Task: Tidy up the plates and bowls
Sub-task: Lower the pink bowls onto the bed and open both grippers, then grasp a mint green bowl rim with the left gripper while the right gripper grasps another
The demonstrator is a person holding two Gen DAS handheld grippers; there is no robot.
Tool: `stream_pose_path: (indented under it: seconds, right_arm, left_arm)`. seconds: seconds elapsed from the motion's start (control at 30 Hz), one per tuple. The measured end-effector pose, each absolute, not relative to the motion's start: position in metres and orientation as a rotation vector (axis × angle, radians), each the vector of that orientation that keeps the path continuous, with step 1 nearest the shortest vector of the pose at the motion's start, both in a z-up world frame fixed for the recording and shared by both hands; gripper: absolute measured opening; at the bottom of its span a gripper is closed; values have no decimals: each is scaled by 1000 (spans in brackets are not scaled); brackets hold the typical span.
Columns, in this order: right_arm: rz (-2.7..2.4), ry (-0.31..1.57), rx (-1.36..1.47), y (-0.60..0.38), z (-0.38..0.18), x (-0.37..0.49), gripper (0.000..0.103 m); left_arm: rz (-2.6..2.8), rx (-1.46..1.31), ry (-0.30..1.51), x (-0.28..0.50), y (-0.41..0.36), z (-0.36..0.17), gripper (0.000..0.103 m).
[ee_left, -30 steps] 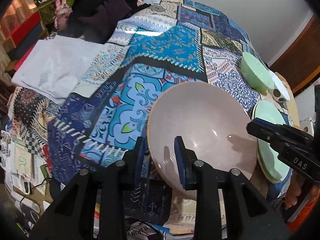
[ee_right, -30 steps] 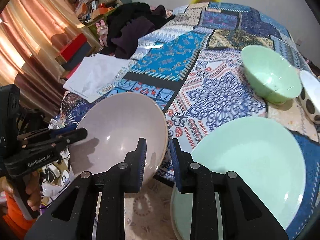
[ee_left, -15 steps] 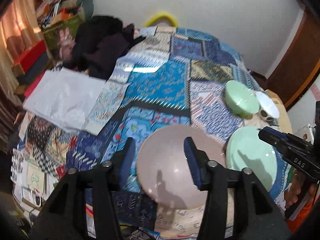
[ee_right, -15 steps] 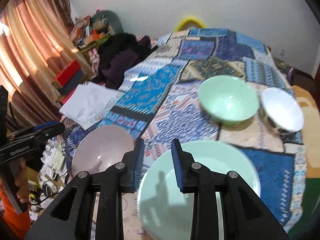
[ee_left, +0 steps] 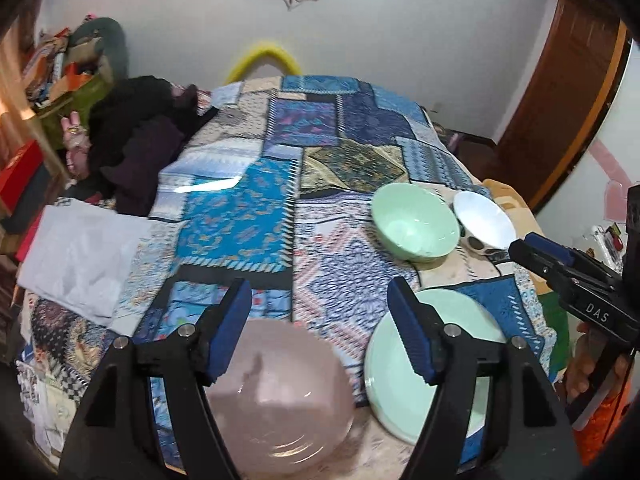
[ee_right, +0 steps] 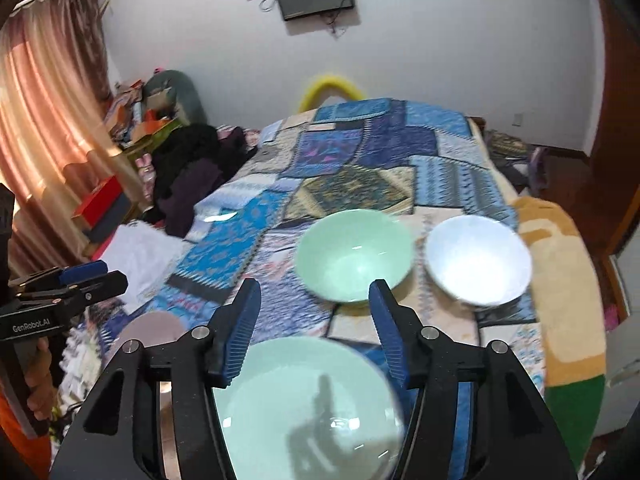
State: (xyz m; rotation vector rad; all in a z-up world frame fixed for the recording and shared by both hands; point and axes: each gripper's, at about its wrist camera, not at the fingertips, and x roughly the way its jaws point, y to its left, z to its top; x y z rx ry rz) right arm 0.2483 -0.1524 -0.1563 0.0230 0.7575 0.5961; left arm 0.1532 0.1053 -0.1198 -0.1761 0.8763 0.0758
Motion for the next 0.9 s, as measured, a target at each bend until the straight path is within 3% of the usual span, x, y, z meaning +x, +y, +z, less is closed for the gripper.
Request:
stream_pose_path:
  seconds: [0.73,0.9]
  right_arm:
    - [585,946,79,-164,-234,331,52]
    - [595,989,98,-162,-245,338,40]
  left_arm:
    - [-20,-162,1122,307,57,-210,70]
    - [-27,-118,1116,329,46,-221,63]
